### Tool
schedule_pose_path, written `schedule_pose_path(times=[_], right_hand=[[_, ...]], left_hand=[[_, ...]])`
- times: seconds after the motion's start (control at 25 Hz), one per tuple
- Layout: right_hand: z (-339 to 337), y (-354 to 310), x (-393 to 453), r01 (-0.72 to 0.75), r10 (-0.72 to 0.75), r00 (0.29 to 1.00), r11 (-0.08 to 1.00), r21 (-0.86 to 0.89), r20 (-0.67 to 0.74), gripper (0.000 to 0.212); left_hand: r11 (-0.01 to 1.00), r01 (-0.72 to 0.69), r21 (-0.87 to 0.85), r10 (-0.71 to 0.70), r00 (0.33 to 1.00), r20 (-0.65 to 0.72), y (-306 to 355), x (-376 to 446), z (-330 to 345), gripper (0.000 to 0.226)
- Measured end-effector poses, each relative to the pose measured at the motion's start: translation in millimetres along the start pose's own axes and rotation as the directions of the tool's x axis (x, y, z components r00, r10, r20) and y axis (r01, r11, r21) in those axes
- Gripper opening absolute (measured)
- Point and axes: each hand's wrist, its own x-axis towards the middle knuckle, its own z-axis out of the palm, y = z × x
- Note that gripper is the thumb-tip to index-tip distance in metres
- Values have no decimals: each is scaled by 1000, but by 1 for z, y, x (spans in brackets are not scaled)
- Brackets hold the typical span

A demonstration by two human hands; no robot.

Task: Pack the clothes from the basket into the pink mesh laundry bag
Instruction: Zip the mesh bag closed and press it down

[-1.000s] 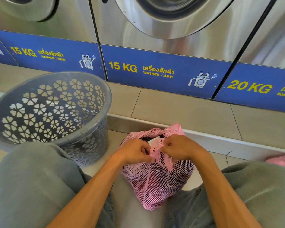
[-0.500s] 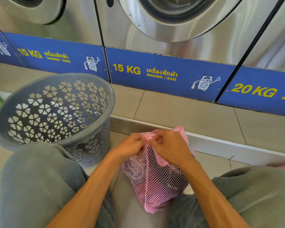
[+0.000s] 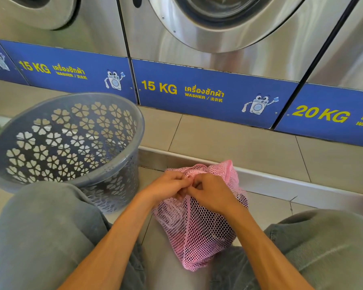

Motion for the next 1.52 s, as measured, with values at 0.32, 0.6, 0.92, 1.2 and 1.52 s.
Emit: schedule_pose_path(times=[0.32, 0.6, 0.92, 1.2, 1.52], right_hand=[[-3, 7, 5, -98, 97, 995, 995, 28, 19, 29], [-2, 5, 4, -130, 128, 991, 989, 67, 33, 33], [-3, 6, 2, -125, 119, 990, 989, 75, 76, 33], [-12, -5, -3, -131, 111, 964, 989, 70, 240, 29], [-19, -14, -10, -185, 184, 805, 981, -55, 564, 25]], left_hand=[[997, -60, -46, 57, 996, -62, 3, -5, -6, 39], [956, -147, 252, 185, 973, -135, -6, -1, 1, 26], [887, -122, 444, 197, 972, -125, -6, 0, -2, 5], [907, -85, 413, 174, 967, -184, -6, -1, -10, 12], [906, 27, 421, 137, 925, -354, -7, -1, -20, 18]])
